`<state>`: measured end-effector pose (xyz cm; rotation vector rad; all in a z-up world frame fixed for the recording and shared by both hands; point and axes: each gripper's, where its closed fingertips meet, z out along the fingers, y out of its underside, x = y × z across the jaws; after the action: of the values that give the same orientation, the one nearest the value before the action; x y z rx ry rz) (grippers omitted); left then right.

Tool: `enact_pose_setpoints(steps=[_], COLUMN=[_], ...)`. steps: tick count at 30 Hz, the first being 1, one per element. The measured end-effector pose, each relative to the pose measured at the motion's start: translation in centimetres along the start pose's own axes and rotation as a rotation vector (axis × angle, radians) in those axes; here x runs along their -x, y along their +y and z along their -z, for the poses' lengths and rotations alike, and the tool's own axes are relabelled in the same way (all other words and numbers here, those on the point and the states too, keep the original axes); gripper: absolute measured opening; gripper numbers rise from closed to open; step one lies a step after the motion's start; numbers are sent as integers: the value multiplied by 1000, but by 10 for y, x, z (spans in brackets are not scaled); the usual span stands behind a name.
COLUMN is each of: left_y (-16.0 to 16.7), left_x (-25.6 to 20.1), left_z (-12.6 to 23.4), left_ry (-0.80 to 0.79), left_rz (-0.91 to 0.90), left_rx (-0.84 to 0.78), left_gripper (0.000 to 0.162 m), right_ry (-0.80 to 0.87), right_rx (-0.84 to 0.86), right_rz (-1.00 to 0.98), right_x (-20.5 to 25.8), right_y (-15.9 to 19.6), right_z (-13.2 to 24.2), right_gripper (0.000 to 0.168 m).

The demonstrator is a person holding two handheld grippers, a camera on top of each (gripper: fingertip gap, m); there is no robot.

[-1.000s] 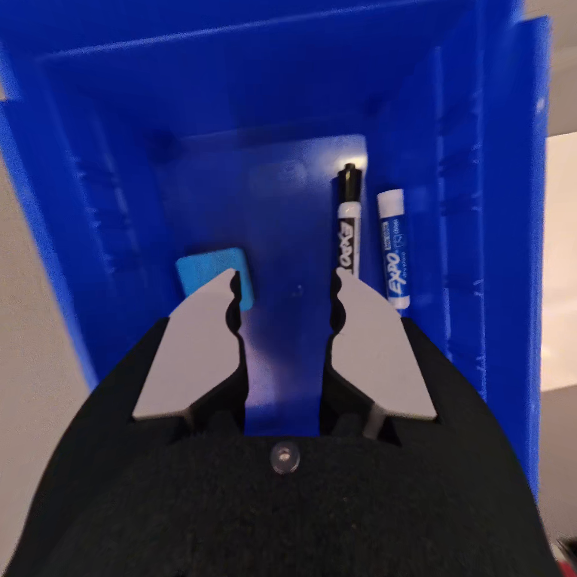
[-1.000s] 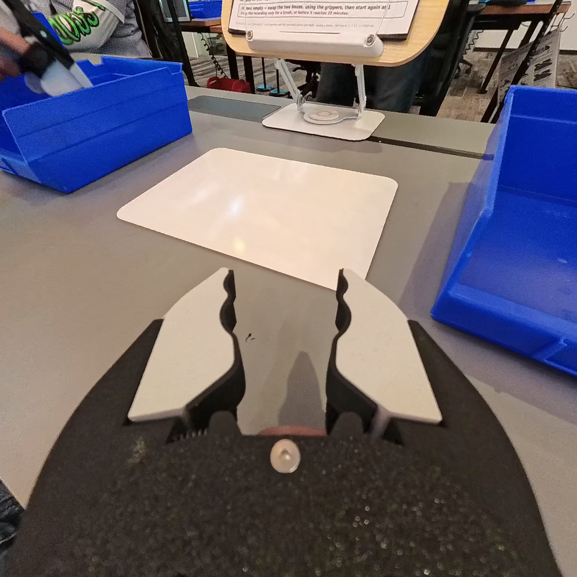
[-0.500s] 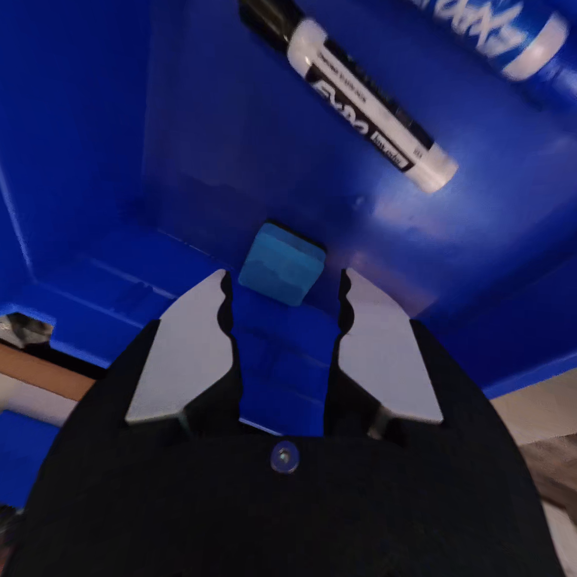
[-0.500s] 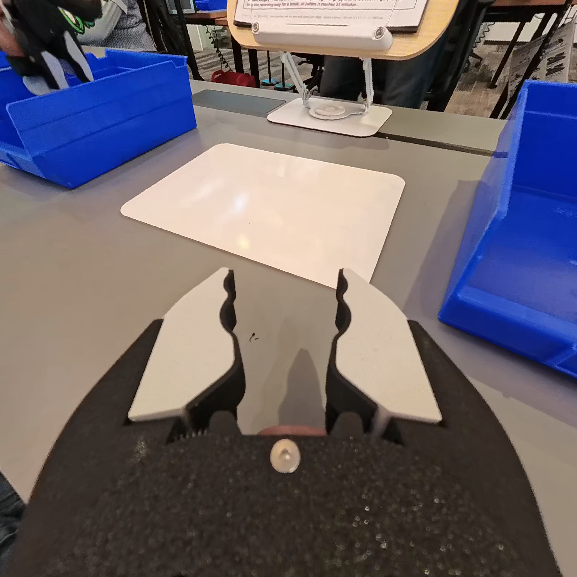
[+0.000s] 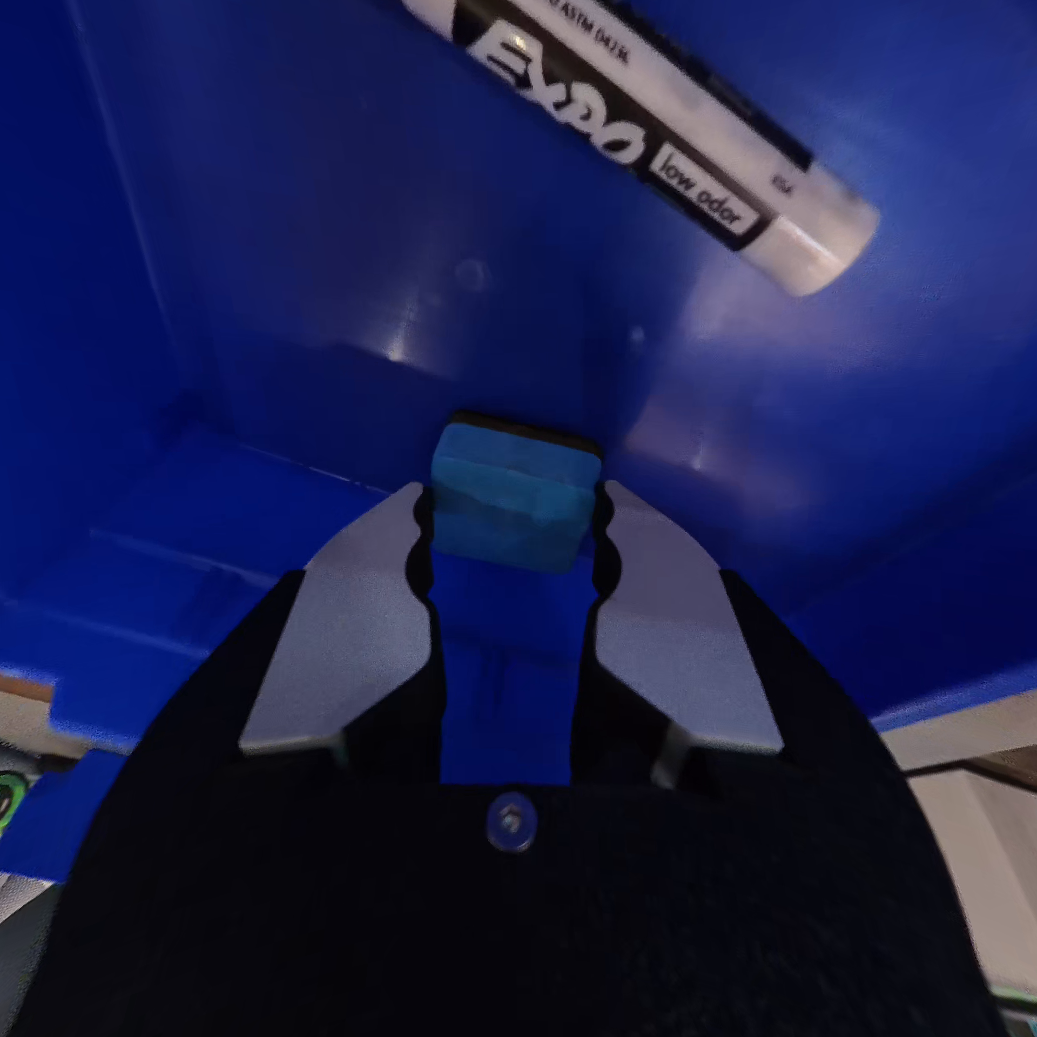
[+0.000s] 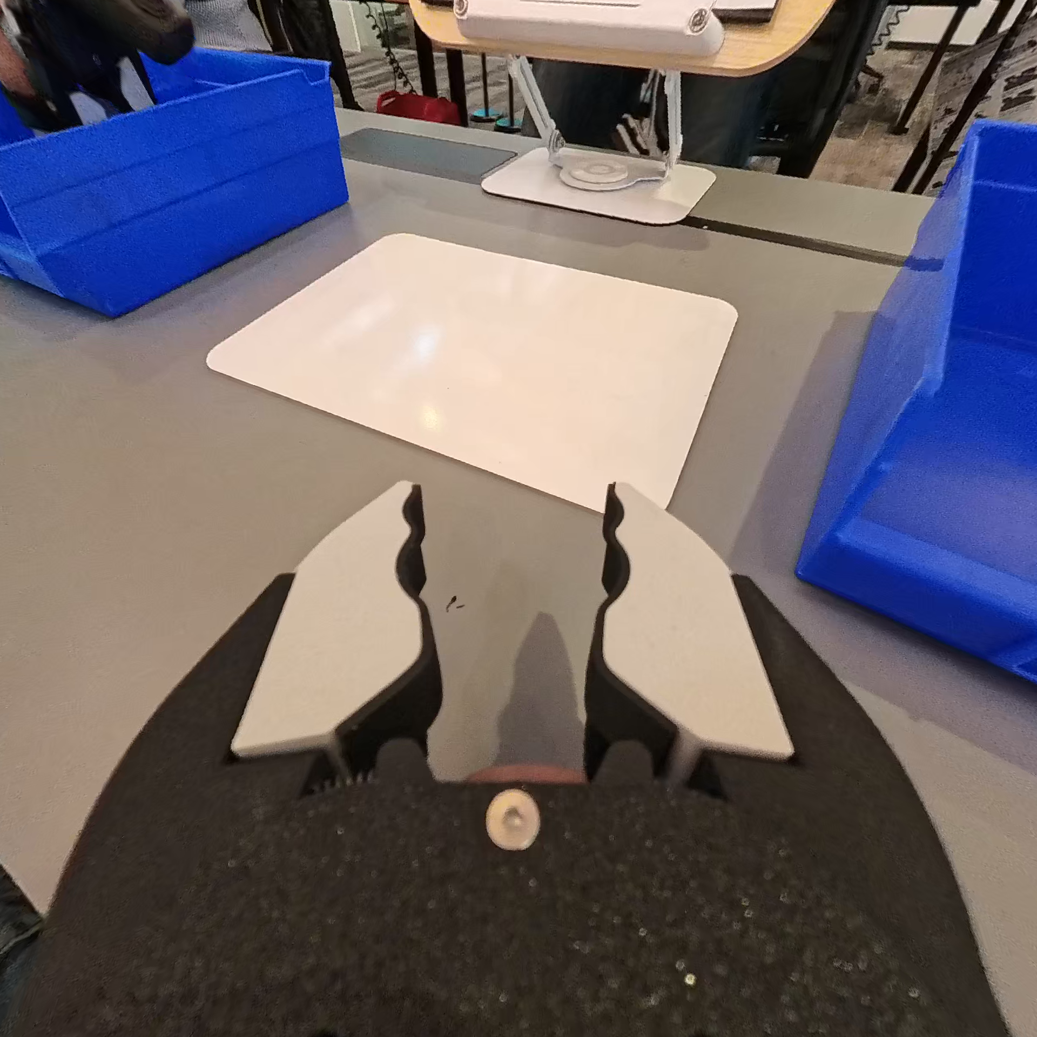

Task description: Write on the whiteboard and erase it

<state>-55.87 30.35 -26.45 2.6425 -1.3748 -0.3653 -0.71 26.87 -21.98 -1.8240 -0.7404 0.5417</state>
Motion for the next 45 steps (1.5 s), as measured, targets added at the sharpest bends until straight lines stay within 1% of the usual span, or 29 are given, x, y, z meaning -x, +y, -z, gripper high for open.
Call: enact_pose_setpoints(steps=[4, 6, 7, 9, 11, 13, 15, 17, 19, 23, 27, 34, 37, 38, 39, 42, 44, 45], left_y=[1, -3, -11, -37, -70, -105, -135, -156, -173, -182, -191, -193, -197, -198, -198, -191, -187, -186], left_x=[-6, -13, -19, -32, -53, -77, -92, -94, -91, -68, -60, -57, -56, -57, -58, -59, -62, -66], left_z=[30, 57, 75, 117, 152, 169, 167, 150, 125, 78, 60, 48, 46, 46, 48, 67, 94, 112], left_ry=[-30, -63, -85, -126, -144, -143, -159, -175, -153, -142, -109, -104, -117, -110, -103, -114, -103, -88], left_rz=[28, 15, 2, -36, -100, -187, -271, -319, -317, -276, -232, -206, -191, -175, -159, -132, -75, -45], left_rx=[-86, -125, -159, -247, -307, -324, -275, -186, -102, 67, 90, 127, 99, 92, 83, 34, -57, -128], left_gripper=[54, 54, 54, 54, 54, 54, 54, 54, 54, 54, 54, 55, 55, 60, 69, 75, 76, 76], right_ry=[-4, -5, -5, -3, -2, -2, 0, 3, 3, -1, -3, -8, -8, -8, -9, -11, -15, -17], right_rx=[-22, -21, -21, -21, -19, -14, -13, -18, -20, -27, -28, -23, -24, -25, -25, -28, -30, -31], right_rz=[-19, -22, -21, -15, -6, 7, 19, 25, 24, 14, 13, 20, 25, 26, 26, 21, 14, 11], right_x=[-2, -2, -2, -1, -1, 1, 2, 2, 2, 2, 1, 3, 3, 3, 3, 3, 3, 3], right_y=[-2, -2, -2, -2, -2, -2, -1, -2, -2, -3, -3, -2, -2, -2, -2, -3, -3, -3], right_z=[2, 2, 2, 2, 2, 2, 1, 2, 2, 3, 4, 3, 3, 3, 3, 4, 4, 4], right_gripper=[61, 61, 61, 61, 61, 61, 61, 61, 61, 61, 61, 61, 61, 61, 61, 61, 61, 61])
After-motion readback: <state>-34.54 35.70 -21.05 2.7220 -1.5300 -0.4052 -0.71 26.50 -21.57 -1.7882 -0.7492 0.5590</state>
